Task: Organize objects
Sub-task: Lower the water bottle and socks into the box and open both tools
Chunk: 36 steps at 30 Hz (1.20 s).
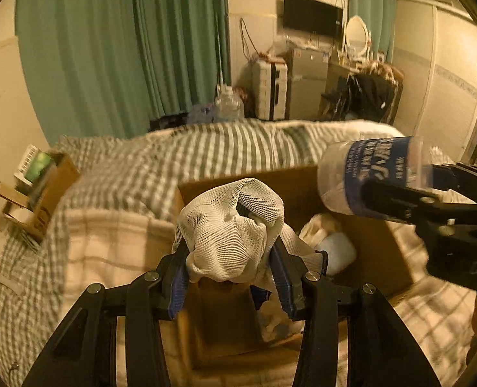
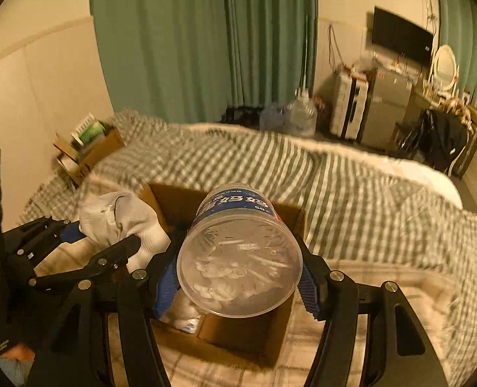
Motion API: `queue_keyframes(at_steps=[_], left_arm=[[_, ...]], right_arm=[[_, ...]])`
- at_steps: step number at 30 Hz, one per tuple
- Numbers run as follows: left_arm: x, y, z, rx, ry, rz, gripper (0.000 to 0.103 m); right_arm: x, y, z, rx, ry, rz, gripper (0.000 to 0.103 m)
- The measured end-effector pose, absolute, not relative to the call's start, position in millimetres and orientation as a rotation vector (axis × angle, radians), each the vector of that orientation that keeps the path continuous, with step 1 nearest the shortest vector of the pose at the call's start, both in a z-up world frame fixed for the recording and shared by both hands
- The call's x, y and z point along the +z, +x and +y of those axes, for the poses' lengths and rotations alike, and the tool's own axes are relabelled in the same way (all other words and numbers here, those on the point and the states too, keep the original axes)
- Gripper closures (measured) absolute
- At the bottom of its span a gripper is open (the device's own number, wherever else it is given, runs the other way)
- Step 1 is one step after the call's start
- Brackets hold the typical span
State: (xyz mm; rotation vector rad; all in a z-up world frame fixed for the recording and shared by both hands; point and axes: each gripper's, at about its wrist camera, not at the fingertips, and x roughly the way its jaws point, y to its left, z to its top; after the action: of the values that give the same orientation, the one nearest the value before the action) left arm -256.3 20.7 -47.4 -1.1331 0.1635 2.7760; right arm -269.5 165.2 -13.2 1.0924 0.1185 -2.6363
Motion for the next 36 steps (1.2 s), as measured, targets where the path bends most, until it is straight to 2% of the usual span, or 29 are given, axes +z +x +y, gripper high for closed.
queue_keyframes(at_steps=[7,12,15,16,18,20,23,26,30,36], left_arm=[[-78.8,-268.6,25.6,2.746,-1.159,0.160,0.055],[-77.9,-270.3,24.8,2.726,-1.158,0.160,0.052],[-70.7,-268.4,22.7,2.720,-1.176,0.126,0.044],[-67.4,-266.6,23.4,2.712,-1.183,0.115,0.039],[-58.3,-261.3,24.8,2.708,-1.171,0.110,0.038],[-43.3,-252.9,28.9,2.728,-1.144,0.138,0.020],[-13.5,-235.9,32.4,2.783,-1.070,0.153,0.006],[22.6,-217.6,34.8,2.807,-1.001,0.138,0.000],[68.2,-190.6,35.6,2.853,-0.914,0.143,0.000],[124.0,-138.2,30.5,2.887,-0.784,0.127,0.000]], right_arm=[[-63.9,-293.0,177.3,-2.585,1.178,0.012,0.041],[-63.5,-293.0,180.1,-2.575,1.135,-0.041,0.041],[-52.2,-289.3,180.7,-2.602,1.101,-0.044,0.038],[-45.0,-286.1,182.5,-2.618,1.076,-0.051,0.029],[-30.7,-280.9,185.3,-2.646,1.043,-0.068,0.020],[-10.7,-273.4,188.1,-2.662,1.017,-0.084,0.019],[22.7,-257.6,192.0,-2.708,0.970,-0.060,0.016],[60.3,-234.7,195.4,-2.756,0.907,-0.041,0.012],[108.5,-199.7,202.0,-2.827,0.828,-0.021,0.001],[169.0,-132.8,213.3,-2.921,0.704,0.034,0.000]])
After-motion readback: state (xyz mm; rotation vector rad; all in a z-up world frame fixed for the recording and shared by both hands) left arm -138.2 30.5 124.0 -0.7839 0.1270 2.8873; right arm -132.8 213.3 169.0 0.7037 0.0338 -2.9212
